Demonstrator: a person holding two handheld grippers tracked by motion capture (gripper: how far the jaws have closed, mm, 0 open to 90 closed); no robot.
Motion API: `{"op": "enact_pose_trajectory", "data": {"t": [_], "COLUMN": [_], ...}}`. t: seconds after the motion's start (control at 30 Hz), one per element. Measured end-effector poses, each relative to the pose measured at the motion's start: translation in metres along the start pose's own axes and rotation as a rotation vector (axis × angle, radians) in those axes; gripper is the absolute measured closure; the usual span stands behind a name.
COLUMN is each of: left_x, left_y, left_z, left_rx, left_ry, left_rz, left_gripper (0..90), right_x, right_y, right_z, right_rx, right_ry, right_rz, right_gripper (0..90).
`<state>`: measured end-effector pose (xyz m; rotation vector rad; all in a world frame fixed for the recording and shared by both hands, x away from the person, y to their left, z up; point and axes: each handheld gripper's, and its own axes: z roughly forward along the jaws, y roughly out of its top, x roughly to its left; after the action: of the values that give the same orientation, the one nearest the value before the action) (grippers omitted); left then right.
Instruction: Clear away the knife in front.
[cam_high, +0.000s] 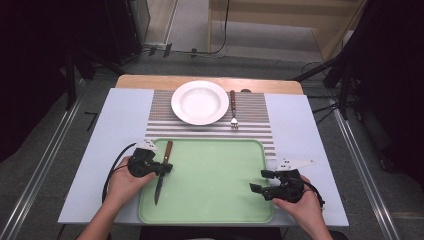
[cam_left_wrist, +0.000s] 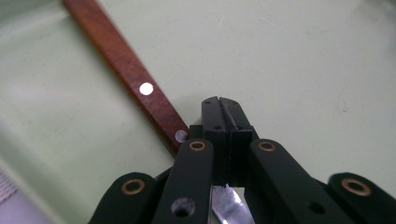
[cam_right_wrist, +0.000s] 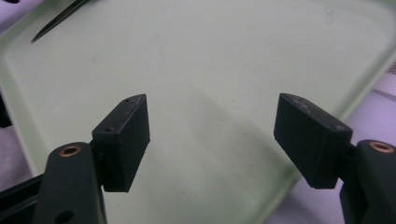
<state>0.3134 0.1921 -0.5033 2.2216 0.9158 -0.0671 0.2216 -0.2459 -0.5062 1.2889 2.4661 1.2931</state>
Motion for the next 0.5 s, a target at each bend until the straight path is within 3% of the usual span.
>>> {"op": "enact_pose_trajectory", "data": {"t": [0.27, 0.5], "left_x": [0.007, 0.013], "left_y": [-0.008, -0.017], "left_z": [-0.010, -0.021], "left_rx": [-0.009, -0.017], "left_ry": [0.016, 0.035], "left_rz": [-0.017, -0.038], "left_gripper": [89.0, 89.0], "right_x": [0.002, 0.002], "right_y": [0.004, 0.004], "right_z": [0.003, -0.002], "right_rx": [-0.001, -0.036], "right_ry": [0.018, 0.021], "right_rz": [0.008, 0.019], "right_gripper": [30.7, 30.9]}}
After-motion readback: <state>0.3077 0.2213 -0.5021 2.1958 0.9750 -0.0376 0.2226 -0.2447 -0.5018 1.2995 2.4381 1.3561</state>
